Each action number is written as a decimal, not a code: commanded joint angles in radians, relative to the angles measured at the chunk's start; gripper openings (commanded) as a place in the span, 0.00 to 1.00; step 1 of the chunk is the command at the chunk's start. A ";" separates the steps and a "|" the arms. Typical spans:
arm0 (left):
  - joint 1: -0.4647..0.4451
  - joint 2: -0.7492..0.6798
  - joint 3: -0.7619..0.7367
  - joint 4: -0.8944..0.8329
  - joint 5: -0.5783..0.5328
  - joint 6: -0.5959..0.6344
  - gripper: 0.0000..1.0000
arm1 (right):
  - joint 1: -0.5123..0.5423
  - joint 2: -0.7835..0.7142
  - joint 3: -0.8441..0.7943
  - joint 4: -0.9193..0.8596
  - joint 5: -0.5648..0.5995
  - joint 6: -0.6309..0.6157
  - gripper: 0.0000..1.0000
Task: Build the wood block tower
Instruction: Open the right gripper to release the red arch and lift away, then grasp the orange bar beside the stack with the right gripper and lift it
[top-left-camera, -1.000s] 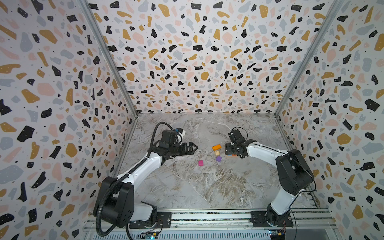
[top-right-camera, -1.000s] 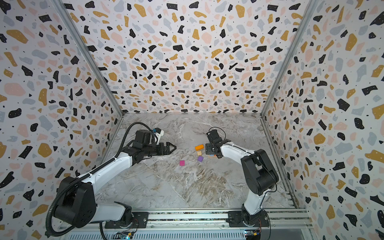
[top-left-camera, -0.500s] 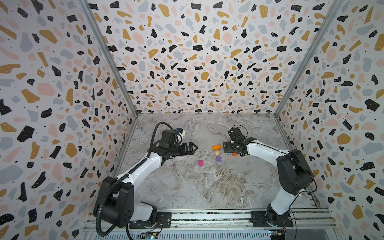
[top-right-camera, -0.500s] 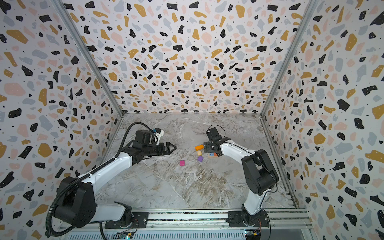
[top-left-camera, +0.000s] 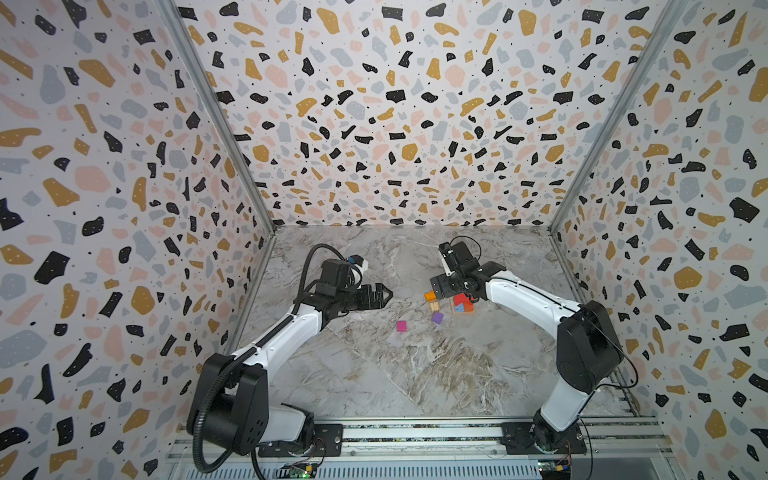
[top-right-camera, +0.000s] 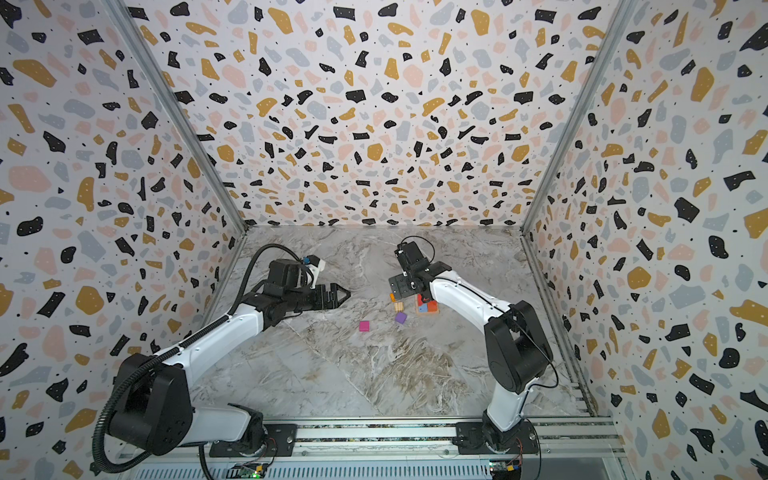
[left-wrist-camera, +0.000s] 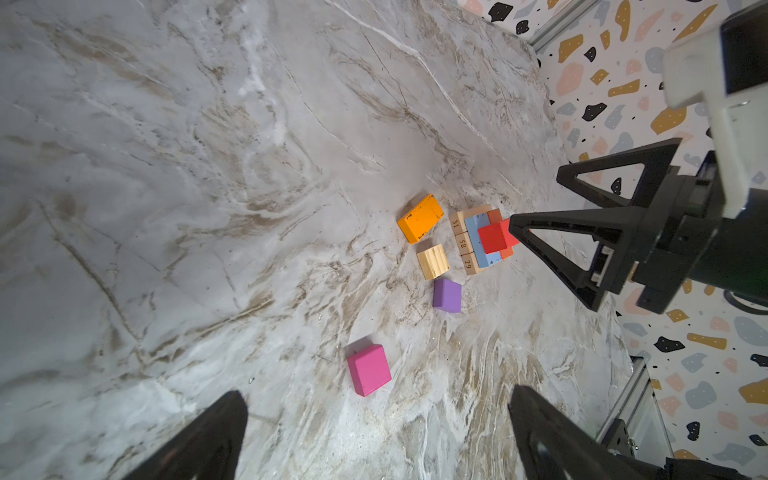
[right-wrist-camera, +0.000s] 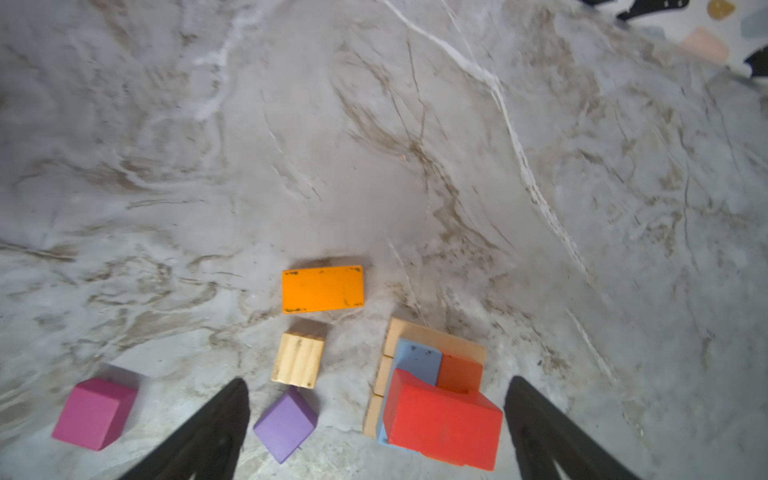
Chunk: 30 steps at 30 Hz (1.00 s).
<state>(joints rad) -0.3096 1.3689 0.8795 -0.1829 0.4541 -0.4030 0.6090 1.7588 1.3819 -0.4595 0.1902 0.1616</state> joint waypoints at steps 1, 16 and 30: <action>0.006 -0.027 0.001 0.004 0.002 0.018 1.00 | 0.014 0.059 0.085 -0.085 -0.050 -0.060 0.95; 0.012 -0.057 -0.016 0.008 -0.003 0.018 1.00 | 0.011 0.337 0.388 -0.263 -0.112 -0.001 0.89; 0.014 -0.059 -0.016 0.015 0.003 0.012 1.00 | -0.026 0.431 0.426 -0.298 -0.176 0.015 0.86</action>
<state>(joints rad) -0.3019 1.3350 0.8761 -0.1829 0.4526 -0.4030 0.5831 2.1834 1.7752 -0.7132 0.0299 0.1696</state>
